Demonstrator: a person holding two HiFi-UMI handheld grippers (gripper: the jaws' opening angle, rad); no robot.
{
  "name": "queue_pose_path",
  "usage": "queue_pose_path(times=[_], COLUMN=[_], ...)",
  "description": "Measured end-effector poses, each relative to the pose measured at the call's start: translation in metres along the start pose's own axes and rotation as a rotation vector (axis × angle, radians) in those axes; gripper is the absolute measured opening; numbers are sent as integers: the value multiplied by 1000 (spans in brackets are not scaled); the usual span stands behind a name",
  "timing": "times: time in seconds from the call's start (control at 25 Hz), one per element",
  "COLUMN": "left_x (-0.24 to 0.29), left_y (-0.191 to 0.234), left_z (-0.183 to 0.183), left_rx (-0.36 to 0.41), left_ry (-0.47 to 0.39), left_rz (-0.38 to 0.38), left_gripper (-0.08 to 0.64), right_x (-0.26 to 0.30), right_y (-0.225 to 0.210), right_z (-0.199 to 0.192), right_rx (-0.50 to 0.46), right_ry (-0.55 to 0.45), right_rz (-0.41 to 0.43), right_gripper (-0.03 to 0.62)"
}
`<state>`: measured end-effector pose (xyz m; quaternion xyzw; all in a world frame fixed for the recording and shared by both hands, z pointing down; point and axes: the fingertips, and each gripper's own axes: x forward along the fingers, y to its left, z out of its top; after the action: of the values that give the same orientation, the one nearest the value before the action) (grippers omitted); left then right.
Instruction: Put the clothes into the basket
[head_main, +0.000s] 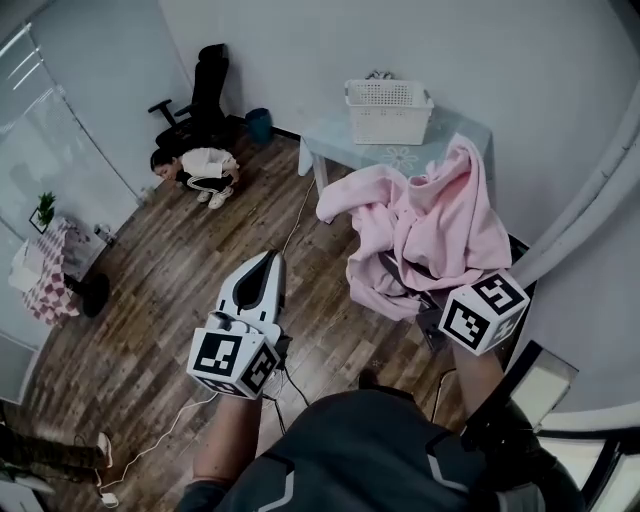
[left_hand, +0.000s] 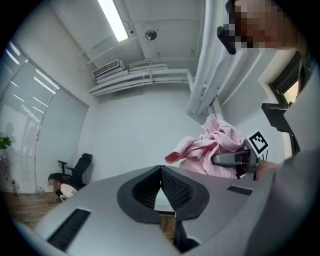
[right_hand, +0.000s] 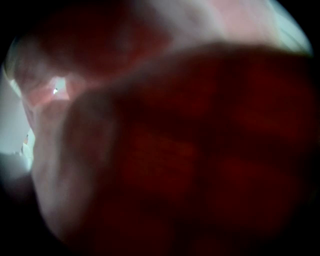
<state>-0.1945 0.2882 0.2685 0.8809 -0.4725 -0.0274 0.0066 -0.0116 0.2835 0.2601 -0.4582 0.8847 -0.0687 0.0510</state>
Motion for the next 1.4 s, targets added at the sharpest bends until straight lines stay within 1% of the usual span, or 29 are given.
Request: queue_pose_path(times=[0.16, 0.24, 0.32, 0.44, 0.64, 0.84, 0.96, 1.08, 1.24, 1.4], left_x=[114, 148, 166, 185, 212, 241, 267, 294, 329, 361], left_y=[13, 14, 12, 10, 17, 40, 57, 85, 138, 181], left_z=[-16, -21, -24, -29, -47, -59, -67, -70, -60, -55], left_rx=[-8, -18, -16, -15, -1, 4, -5, -20, -54, -68], left_ry=[25, 39, 54, 67, 124, 120, 107, 90, 80, 73], left_rz=[2, -6, -11, -16, -28, -68, -88, -117, -167, -218], left_gripper=[9, 9, 9, 9, 9, 9, 9, 9, 9, 9], right_x=[48, 59, 64, 72, 88, 116, 140, 174, 234, 285], right_y=[-97, -125, -141, -161, -186, -203, -216, -229, -236, -246], right_z=[5, 8, 8, 8, -2, -13, -21, -20, -4, 6], right_rx=[8, 17, 32, 43, 71, 87, 73, 61, 39, 34], right_ry=[19, 24, 27, 25, 20, 20, 31, 35, 30, 25], right_rz=[4, 1, 7, 8, 6, -21, -29, -61, -92, -136], right_gripper=[403, 402, 402, 403, 403, 403, 402, 403, 403, 403])
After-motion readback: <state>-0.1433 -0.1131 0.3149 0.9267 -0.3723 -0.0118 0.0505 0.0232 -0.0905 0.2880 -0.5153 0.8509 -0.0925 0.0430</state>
